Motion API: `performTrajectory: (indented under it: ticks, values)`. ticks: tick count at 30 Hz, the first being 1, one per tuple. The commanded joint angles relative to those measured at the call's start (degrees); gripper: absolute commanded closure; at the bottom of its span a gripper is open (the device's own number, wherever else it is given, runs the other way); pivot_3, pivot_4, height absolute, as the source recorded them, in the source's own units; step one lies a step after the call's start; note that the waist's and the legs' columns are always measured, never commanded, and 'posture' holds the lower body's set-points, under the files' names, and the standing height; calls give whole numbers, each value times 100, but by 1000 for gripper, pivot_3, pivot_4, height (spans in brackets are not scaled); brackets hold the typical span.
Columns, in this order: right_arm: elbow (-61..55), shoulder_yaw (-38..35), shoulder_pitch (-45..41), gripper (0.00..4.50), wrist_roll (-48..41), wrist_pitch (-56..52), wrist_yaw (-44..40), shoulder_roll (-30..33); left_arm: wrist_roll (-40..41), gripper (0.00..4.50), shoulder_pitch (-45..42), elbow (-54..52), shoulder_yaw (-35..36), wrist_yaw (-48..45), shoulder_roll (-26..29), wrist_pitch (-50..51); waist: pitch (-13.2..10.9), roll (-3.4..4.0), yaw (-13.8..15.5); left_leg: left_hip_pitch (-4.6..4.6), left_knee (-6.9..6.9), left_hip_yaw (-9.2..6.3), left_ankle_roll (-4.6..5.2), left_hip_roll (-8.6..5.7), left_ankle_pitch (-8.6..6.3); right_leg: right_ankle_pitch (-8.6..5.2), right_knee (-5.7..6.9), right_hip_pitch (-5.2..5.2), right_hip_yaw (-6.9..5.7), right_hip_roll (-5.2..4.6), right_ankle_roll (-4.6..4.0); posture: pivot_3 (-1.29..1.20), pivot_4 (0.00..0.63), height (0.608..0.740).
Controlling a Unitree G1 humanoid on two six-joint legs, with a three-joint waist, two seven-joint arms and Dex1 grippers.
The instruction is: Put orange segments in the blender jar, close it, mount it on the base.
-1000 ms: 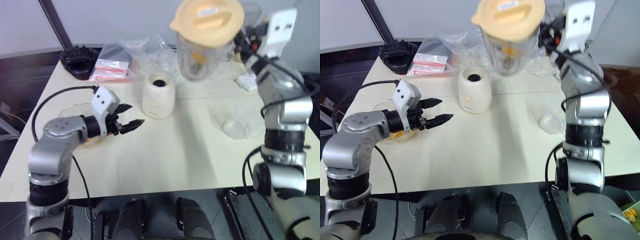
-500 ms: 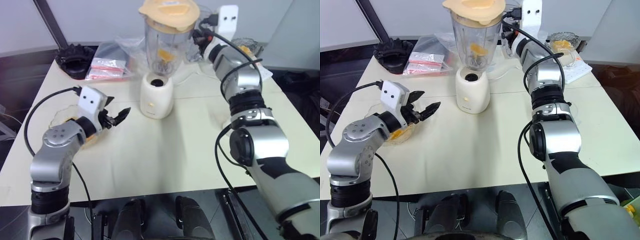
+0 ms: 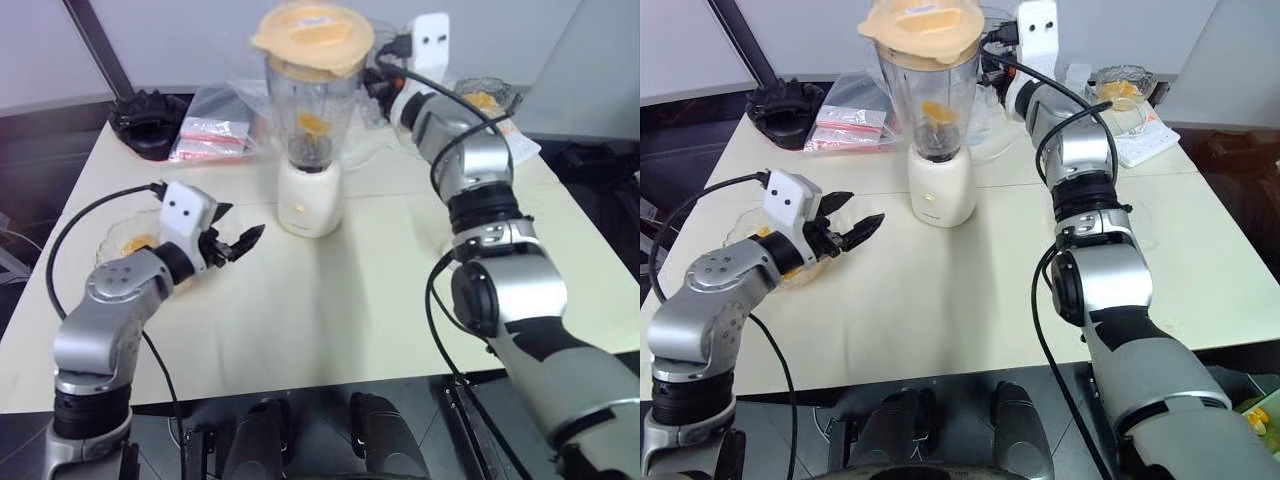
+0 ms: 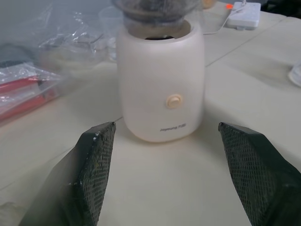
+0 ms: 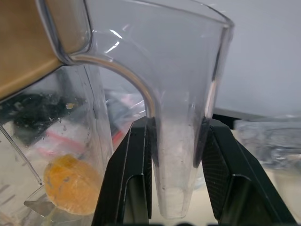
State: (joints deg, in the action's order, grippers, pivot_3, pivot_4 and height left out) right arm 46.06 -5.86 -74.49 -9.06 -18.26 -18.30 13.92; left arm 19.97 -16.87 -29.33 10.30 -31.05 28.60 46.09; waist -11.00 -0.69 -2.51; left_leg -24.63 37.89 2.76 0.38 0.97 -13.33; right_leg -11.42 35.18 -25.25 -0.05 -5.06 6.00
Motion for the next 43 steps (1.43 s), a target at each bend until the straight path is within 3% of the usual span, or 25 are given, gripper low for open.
performTrajectory:
  ticks: [1,7,14,24,25,26,30,39,43]
  values:
    - [-327,142,93,3605,89,-182,-13,-86,86,867,66,-147,65,46,75,-111,0,-1,-1,4,0,0,0,0,0,-3,0,3,0,0,-6,0,150,740]
    - [-221,288,194,3605,356,-332,196,-74,142,867,247,5,110,14,127,-385,1,-1,12,8,-2,1,-1,2,0,-6,2,2,0,2,-11,0,150,740]
    - [-92,165,94,3605,446,-1154,1087,-156,107,867,217,147,84,98,156,-518,6,-4,15,19,0,-1,-1,2,0,-8,-5,17,-1,-4,-14,0,150,740]
    - [-440,283,486,3605,437,-1328,1085,-194,351,867,151,241,-59,-7,8,-709,17,-9,29,34,5,-15,-2,2,0,-9,-10,40,-5,-11,-16,0,150,740]
    - [-477,308,510,2580,467,-1316,1095,-181,347,808,140,267,-98,-34,36,-707,19,-11,26,35,5,-17,-2,2,0,-9,-10,40,-5,-11,-16,0,150,740]
    - [-505,325,526,2345,490,-1314,1103,-173,343,808,133,287,-127,-52,58,-707,21,-16,25,35,5,-18,-2,1,0,-9,-10,40,-5,-11,-16,0,150,740]
    - [-1166,673,944,297,823,-1225,949,63,373,808,141,310,-247,-67,7,-727,14,-9,19,13,5,-14,-2,0,0,-9,-11,17,-5,-14,-16,0,150,740]
    - [-4693,890,3351,297,876,-1871,501,470,427,808,325,383,-377,-44,-40,-711,16,-12,20,-24,-4,-9,0,1,-1,1,-8,-17,-10,-2,5,0,150,740]
    - [-5887,776,4900,297,679,-1080,126,581,605,808,577,351,-436,-125,-61,-534,16,-12,52,-22,-2,-12,-1,4,-1,-9,-8,-15,-13,2,-12,0,150,740]
